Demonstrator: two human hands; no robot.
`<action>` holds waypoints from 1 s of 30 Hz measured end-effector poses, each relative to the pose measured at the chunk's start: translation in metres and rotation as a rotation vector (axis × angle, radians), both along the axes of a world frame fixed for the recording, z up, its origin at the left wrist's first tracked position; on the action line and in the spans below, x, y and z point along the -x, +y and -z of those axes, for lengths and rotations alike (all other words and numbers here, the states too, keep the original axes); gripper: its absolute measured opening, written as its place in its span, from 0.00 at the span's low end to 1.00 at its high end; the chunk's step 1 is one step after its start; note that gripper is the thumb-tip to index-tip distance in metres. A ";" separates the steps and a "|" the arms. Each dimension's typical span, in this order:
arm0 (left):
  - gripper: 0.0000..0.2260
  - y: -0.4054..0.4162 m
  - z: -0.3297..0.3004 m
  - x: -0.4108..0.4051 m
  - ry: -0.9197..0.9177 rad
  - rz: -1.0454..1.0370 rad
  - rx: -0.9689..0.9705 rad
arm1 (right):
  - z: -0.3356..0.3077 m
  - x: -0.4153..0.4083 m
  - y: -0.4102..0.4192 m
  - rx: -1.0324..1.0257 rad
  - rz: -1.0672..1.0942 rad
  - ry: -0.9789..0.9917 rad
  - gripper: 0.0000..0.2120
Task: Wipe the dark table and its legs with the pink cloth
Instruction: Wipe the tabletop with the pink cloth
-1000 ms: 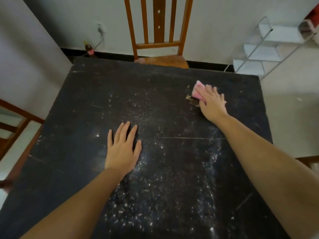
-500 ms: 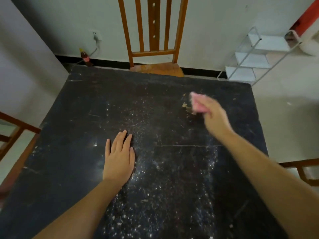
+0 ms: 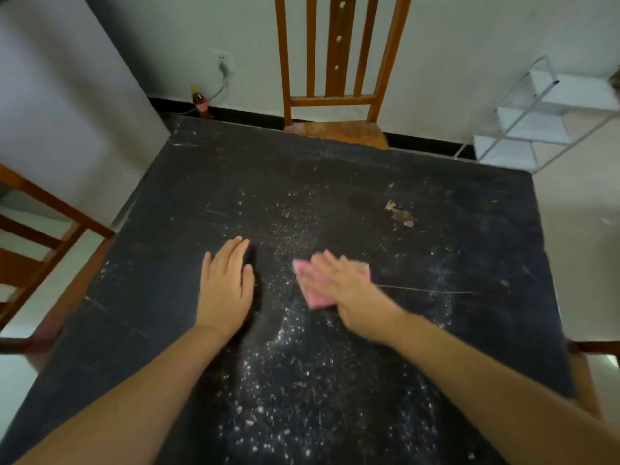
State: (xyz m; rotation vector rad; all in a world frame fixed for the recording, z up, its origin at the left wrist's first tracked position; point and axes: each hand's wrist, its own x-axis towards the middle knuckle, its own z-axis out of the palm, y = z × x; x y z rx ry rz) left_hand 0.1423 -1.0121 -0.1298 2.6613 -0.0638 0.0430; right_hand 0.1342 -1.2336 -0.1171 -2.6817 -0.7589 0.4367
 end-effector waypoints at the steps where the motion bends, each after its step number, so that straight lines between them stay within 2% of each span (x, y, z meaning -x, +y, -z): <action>1: 0.23 0.014 -0.002 -0.005 -0.012 -0.018 -0.048 | 0.000 0.023 0.004 -0.046 -0.096 0.089 0.47; 3: 0.19 0.039 -0.004 -0.010 0.009 -0.061 -0.125 | -0.006 0.046 0.004 -0.238 -0.176 0.242 0.40; 5: 0.19 0.054 -0.002 -0.010 0.044 -0.072 -0.174 | -0.022 0.027 -0.004 -0.414 0.009 0.258 0.34; 8: 0.20 0.055 0.003 -0.007 0.046 -0.059 -0.219 | -0.031 -0.056 -0.035 -0.567 0.400 -0.066 0.32; 10: 0.20 0.054 0.006 -0.007 0.050 -0.057 -0.233 | -0.016 -0.118 -0.060 -0.466 0.537 -0.201 0.27; 13: 0.21 0.057 0.008 -0.010 0.031 -0.053 -0.241 | 0.002 -0.181 -0.063 -0.186 0.661 -0.093 0.27; 15: 0.24 0.059 0.011 -0.009 0.031 -0.050 -0.247 | 0.003 -0.189 -0.039 -0.069 0.644 -0.068 0.32; 18: 0.28 0.061 0.014 -0.009 0.016 -0.033 -0.242 | -0.007 -0.163 0.013 -0.047 0.452 -0.063 0.36; 21: 0.29 0.063 0.015 -0.009 0.018 -0.032 -0.232 | -0.020 -0.105 0.054 0.079 0.253 0.089 0.29; 22: 0.29 0.063 0.014 -0.009 0.019 -0.032 -0.226 | -0.026 -0.075 0.062 0.096 0.161 0.123 0.29; 23: 0.29 0.063 0.014 -0.010 0.026 -0.032 -0.221 | -0.023 -0.042 0.064 0.102 0.032 0.151 0.34; 24: 0.29 0.063 0.013 -0.010 0.036 -0.033 -0.219 | -0.019 -0.008 0.062 0.066 -0.107 0.189 0.39; 26: 0.26 0.063 0.011 -0.009 0.051 -0.037 -0.216 | -0.011 0.041 0.053 -0.123 -0.230 0.316 0.45; 28: 0.25 0.062 0.009 -0.009 0.065 -0.036 -0.203 | -0.013 0.038 0.042 -0.326 -0.122 0.365 0.42; 30: 0.26 0.062 0.008 -0.008 0.069 -0.035 -0.210 | -0.021 -0.006 0.031 -0.483 0.124 0.182 0.39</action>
